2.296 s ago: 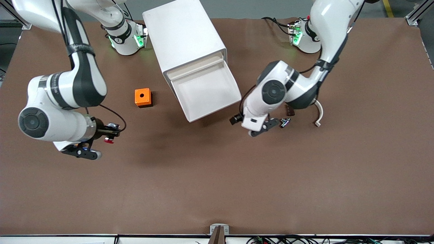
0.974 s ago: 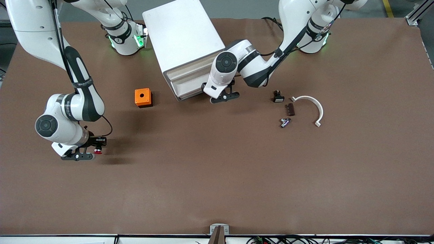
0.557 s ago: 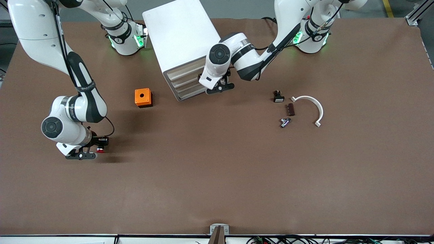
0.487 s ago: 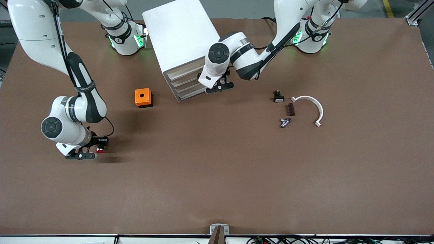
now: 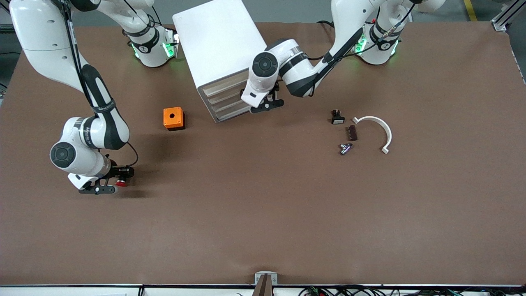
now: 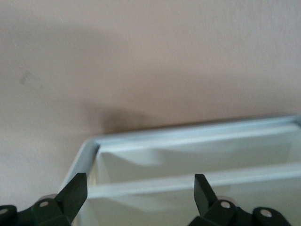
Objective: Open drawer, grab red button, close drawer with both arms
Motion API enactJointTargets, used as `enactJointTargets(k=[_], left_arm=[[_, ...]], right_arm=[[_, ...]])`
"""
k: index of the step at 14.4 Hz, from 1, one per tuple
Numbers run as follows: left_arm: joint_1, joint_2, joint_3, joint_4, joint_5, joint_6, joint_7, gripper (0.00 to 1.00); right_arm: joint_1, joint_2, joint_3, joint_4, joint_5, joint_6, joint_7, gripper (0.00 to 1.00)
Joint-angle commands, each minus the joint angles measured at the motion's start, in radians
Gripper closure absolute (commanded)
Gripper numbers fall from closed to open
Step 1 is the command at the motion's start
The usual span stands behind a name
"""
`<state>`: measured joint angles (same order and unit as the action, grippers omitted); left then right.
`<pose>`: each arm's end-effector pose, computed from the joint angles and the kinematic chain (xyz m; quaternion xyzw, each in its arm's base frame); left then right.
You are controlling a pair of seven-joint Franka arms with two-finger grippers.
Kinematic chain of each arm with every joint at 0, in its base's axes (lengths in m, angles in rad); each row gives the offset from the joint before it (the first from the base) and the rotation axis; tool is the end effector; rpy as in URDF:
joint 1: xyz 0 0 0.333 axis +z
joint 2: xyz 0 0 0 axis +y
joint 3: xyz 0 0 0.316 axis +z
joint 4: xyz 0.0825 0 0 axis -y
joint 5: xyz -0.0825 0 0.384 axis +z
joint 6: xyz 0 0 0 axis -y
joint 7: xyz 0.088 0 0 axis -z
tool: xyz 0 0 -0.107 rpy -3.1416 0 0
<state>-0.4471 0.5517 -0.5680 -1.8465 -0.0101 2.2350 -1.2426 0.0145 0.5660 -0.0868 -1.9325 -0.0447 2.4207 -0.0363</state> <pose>0.3536 -0.5256 0.2613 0.9778 0.1434 -0.1504 0.0271 0.6136 -0.0432 0.1854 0.9986 0.0052 -0.0402 0.0355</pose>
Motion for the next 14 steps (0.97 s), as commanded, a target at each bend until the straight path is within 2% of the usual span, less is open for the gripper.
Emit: enactJointTargets(k=[1,8,12,14], left_arm=[[0.095,-0.029,0.003,-0.013,0.102,0.003,-0.009,0.0],[0.375,-0.075,0.002,0.059,0.297,0.0,-0.003,0.0],[0.514,-0.13,0.002,0.066,0.354,-0.003,0.03,0.0],[0.588,-0.157,0.002,0.072,0.354,-0.056,0.069,0.0]], right_arm=[[-0.027,-0.051,0.019,-0.007,-0.014,-0.057,-0.004,0.0],[-0.077,-0.101,0.025,-0.006,-0.006,-0.126,-0.037,0.0],[-0.071,-0.222,0.027,0.012,0.063,-0.291,-0.042,0.0],[-0.067,-0.3,0.029,0.012,0.065,-0.356,-0.043,0.0]])
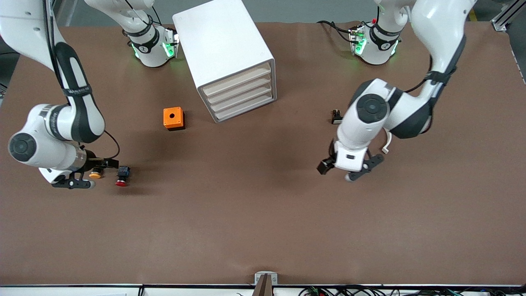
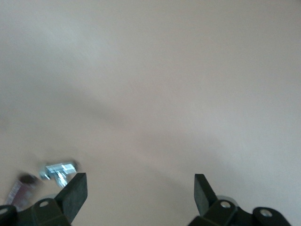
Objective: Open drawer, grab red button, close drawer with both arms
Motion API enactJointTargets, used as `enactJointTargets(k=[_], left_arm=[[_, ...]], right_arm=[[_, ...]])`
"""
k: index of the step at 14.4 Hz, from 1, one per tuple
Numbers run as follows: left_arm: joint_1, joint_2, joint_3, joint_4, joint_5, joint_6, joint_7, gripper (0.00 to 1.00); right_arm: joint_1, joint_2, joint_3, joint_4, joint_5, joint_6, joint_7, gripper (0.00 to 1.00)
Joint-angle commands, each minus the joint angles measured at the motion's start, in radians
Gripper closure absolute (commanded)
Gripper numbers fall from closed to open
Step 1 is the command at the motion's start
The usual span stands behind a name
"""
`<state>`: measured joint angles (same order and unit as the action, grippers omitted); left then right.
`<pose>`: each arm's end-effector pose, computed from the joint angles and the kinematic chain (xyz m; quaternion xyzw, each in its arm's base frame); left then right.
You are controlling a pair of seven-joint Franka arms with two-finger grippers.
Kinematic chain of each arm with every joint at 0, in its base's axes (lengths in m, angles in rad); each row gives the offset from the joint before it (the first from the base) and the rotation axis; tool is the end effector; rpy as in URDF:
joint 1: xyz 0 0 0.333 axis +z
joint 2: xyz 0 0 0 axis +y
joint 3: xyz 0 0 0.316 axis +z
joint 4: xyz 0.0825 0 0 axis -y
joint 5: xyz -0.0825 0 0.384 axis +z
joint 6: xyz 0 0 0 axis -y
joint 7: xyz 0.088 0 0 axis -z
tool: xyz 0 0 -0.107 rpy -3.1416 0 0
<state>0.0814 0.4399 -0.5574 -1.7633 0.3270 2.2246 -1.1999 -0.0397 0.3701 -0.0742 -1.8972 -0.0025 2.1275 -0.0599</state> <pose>0.6046 -0.2616 0.3561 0.9553 0.2904 0.0495 0.0227 0.6072 -0.0675 0.2971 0.9972 -0.0246 -0.0703 0.0085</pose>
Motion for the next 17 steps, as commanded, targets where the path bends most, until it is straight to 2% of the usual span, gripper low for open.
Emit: enactJointTargets(k=[1,2,5,10,12,15,17], left_arm=[[0.086,-0.049,-0.009,0.01,0.017,-0.072,0.055,0.0],[0.106,-0.055,-0.009,0.033,0.017,-0.115,0.104,0.0],[0.175,-0.085,-0.012,0.097,0.017,-0.215,0.242,0.0],[0.238,-0.158,-0.016,0.157,-0.014,-0.336,0.399,0.0],[0.245,-0.191,-0.009,0.176,-0.067,-0.379,0.462,0.0],[0.224,-0.285,0.062,0.166,-0.17,-0.445,0.531,0.0],[0.203,-0.357,0.134,0.159,-0.247,-0.496,0.63,0.0]], right_arm=[[-0.011,-0.149,0.016,-0.023,0.022,-0.092,-0.038,0.0],[-0.012,-0.189,0.017,-0.022,0.027,-0.131,-0.079,0.0],[-0.016,-0.308,0.01,0.019,0.12,-0.301,-0.169,0.0],[-0.012,-0.352,0.008,0.205,0.111,-0.547,-0.156,0.0],[-0.006,-0.396,0.019,0.218,0.099,-0.58,-0.114,0.0],[0.032,-0.514,0.062,0.196,0.009,-0.635,0.046,0.0],[0.035,-0.585,0.062,0.158,0.007,-0.64,0.045,0.0]])
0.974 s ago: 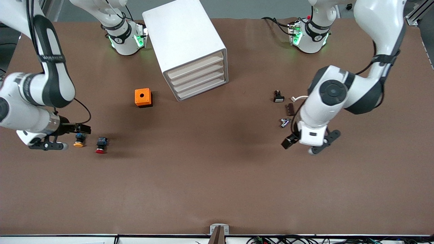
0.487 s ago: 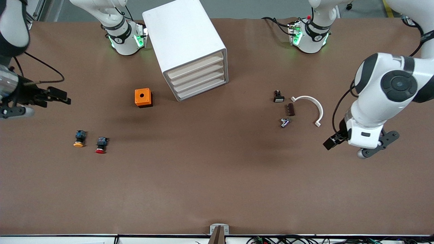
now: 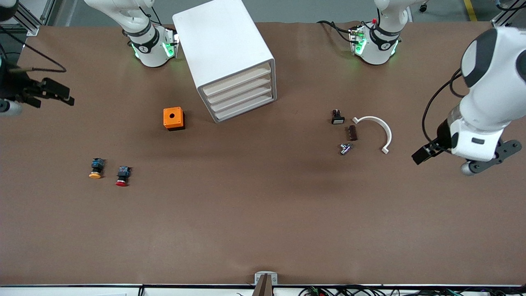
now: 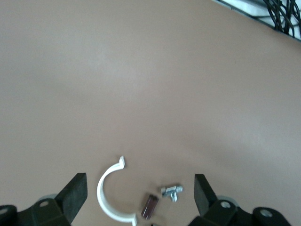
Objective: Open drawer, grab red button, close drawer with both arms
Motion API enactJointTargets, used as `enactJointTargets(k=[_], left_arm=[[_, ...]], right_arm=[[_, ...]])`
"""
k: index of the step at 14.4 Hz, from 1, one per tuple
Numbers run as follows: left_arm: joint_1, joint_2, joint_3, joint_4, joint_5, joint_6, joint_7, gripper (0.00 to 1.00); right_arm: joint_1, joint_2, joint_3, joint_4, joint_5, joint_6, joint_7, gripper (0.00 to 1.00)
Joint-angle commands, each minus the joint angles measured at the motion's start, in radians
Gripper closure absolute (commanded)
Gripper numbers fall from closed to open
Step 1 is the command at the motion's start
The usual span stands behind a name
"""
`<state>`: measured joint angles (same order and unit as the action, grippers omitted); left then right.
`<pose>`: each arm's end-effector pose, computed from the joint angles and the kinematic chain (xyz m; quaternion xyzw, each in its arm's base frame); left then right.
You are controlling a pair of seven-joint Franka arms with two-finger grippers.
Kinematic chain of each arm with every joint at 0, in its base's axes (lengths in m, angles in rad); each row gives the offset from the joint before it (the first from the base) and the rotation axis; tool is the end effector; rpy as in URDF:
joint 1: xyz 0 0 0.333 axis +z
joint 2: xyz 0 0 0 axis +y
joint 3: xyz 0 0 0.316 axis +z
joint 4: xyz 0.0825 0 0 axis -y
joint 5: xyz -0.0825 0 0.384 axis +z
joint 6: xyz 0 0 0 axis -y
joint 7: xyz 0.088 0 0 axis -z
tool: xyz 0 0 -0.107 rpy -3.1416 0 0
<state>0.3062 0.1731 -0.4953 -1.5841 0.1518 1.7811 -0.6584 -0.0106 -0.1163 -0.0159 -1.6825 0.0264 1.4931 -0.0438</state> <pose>0.6101 -0.0816 0.5469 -0.9741 -0.2224 -0.0344 0.0214 0.5087 -0.0110 0.6276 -0.9992 -0.0093 0.0360 0.0154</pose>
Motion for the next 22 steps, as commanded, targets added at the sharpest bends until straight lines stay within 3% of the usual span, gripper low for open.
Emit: enactJointTargets(k=[1,3,8,14,22], left_arm=[[-0.057,-0.118,0.128,-0.022,-0.11,-0.089,0.124,0.0],[-0.155,-0.165,0.263,-0.02,-0.141,-0.181,0.222,0.0],[-0.252,-0.271,0.394,-0.057,-0.141,-0.247,0.397,0.0],[-0.251,-0.349,0.396,-0.131,-0.144,-0.247,0.486,0.0],[-0.251,-0.345,0.36,-0.133,-0.149,-0.249,0.49,0.0]], right_arm=[[0.005,-0.121,0.004,-0.068,-0.022,-0.007,0.028,0.0],[0.0,-0.12,-0.004,-0.056,-0.019,-0.025,0.022,0.0],[-0.005,-0.105,-0.006,-0.013,-0.02,-0.037,0.027,0.0],[-0.003,-0.103,-0.006,-0.008,-0.025,-0.051,0.024,0.0],[-0.005,-0.103,-0.007,-0.002,-0.023,-0.05,0.024,0.0]])
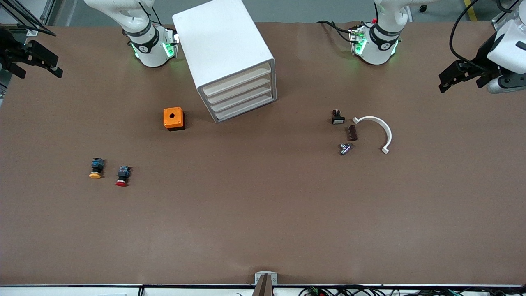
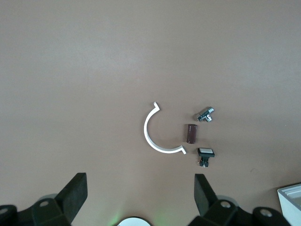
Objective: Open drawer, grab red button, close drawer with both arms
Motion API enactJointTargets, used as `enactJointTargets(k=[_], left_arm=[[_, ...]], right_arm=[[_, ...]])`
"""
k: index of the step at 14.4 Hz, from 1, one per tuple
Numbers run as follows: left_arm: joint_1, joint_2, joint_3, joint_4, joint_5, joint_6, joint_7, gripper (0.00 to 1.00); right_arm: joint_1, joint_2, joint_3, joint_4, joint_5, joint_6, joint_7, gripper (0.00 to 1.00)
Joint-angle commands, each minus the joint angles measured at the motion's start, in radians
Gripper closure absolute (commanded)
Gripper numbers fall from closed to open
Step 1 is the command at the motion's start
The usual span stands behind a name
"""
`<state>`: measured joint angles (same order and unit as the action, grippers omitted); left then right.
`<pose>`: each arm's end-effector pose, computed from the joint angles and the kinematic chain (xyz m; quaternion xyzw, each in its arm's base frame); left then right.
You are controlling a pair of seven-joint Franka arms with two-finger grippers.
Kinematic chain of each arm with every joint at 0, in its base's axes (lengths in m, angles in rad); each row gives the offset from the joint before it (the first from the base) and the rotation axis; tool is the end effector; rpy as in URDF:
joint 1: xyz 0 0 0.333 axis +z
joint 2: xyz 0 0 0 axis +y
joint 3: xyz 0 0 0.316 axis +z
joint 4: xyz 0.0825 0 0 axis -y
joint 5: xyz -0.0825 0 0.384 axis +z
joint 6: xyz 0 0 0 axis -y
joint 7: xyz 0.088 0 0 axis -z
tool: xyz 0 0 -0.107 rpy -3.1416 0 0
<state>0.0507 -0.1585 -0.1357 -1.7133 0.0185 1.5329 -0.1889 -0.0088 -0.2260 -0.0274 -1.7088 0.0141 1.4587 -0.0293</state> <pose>0.4982 -0.0461 0.6371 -0.9983 -0.0531 0.0089 0.0213 0.4700 -0.0171 0.6663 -0.9999 0.0024 0.0118 0.0105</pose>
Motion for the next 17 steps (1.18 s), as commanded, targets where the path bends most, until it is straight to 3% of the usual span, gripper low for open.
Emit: enactJointTargets(k=[1,5,9,17], left_arm=[[0.006,-0.009,0.002,0.009,-0.015,0.0,0.028,0.0],[0.012,0.002,0.014,0.021,-0.014,0.0,0.068,0.0],[0.011,0.059,0.014,0.098,-0.005,0.0,0.06,0.0],[0.021,0.059,0.016,0.1,-0.014,-0.037,0.065,0.0]], right_arm=[[-0.007,0.008,0.004,0.024,-0.011,-0.017,0.009,0.0],[-0.005,0.008,0.006,0.024,-0.011,-0.015,0.009,0.0],[-0.007,0.008,0.004,0.032,-0.013,-0.015,0.009,0.0],[-0.005,0.01,0.006,0.034,-0.011,-0.015,0.009,0.0]])
